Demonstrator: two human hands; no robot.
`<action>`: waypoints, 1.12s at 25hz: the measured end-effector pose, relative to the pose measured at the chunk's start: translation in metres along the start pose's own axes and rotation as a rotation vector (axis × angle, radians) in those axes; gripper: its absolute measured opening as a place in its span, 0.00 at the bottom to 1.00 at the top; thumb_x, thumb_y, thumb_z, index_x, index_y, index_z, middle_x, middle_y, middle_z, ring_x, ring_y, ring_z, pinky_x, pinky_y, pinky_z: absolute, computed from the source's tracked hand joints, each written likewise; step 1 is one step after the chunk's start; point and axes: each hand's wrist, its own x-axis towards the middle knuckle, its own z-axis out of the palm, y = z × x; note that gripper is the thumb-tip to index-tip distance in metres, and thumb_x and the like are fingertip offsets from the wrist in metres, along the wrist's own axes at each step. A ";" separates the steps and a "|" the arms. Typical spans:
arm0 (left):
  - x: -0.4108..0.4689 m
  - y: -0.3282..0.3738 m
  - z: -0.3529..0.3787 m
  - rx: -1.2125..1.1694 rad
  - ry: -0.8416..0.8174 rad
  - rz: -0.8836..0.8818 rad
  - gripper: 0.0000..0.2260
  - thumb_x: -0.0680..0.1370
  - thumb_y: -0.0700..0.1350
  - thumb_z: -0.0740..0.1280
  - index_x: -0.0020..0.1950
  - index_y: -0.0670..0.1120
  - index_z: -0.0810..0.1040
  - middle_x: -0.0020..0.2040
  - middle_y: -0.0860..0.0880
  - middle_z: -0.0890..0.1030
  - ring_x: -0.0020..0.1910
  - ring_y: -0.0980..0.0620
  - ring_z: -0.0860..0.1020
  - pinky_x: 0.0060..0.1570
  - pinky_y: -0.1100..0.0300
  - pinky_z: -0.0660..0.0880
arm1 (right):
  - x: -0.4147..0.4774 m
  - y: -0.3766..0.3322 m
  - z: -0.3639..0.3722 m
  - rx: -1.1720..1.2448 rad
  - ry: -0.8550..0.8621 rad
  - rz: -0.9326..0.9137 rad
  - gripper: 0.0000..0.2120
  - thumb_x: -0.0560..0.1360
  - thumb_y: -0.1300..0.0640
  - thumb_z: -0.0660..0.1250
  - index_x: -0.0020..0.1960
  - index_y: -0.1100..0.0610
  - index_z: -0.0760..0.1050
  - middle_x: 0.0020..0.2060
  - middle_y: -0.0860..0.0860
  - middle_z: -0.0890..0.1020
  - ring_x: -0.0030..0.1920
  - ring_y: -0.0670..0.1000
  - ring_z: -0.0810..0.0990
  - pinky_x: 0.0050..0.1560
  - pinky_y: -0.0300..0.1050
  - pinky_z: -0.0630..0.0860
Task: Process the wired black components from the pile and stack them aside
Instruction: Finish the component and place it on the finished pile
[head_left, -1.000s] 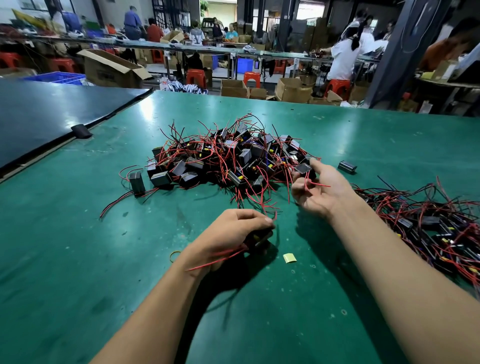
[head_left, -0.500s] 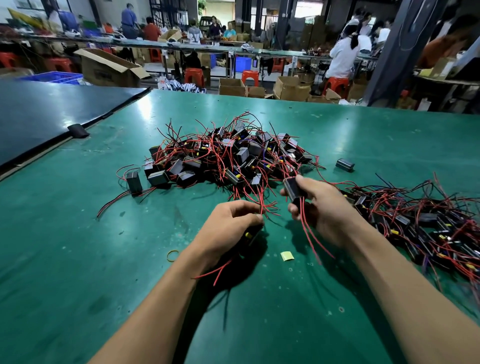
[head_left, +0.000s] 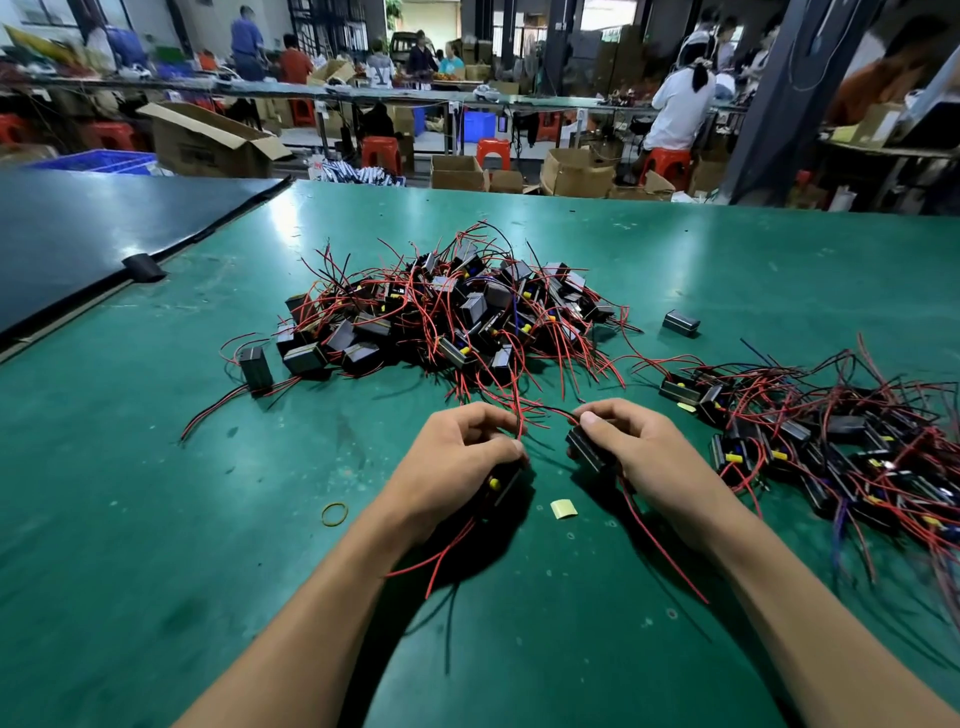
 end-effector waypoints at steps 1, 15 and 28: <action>0.000 0.000 0.000 0.006 -0.001 -0.002 0.07 0.74 0.36 0.70 0.49 0.47 0.81 0.42 0.43 0.86 0.38 0.51 0.82 0.43 0.61 0.78 | -0.001 0.001 0.000 0.017 -0.006 0.016 0.06 0.81 0.54 0.65 0.51 0.53 0.81 0.45 0.54 0.86 0.42 0.50 0.82 0.49 0.48 0.77; -0.005 0.004 0.001 -0.043 -0.026 -0.036 0.03 0.78 0.40 0.68 0.49 0.43 0.82 0.37 0.44 0.84 0.38 0.49 0.81 0.44 0.55 0.77 | -0.008 0.006 -0.010 -0.321 -0.074 -0.013 0.05 0.78 0.56 0.70 0.47 0.48 0.83 0.38 0.42 0.85 0.41 0.47 0.81 0.48 0.42 0.76; -0.004 -0.002 0.008 0.188 0.111 0.121 0.03 0.77 0.41 0.70 0.43 0.45 0.80 0.35 0.51 0.80 0.32 0.57 0.75 0.35 0.64 0.72 | -0.009 0.008 0.010 -0.445 0.174 -0.340 0.05 0.74 0.59 0.73 0.44 0.49 0.81 0.39 0.41 0.81 0.39 0.36 0.74 0.41 0.26 0.65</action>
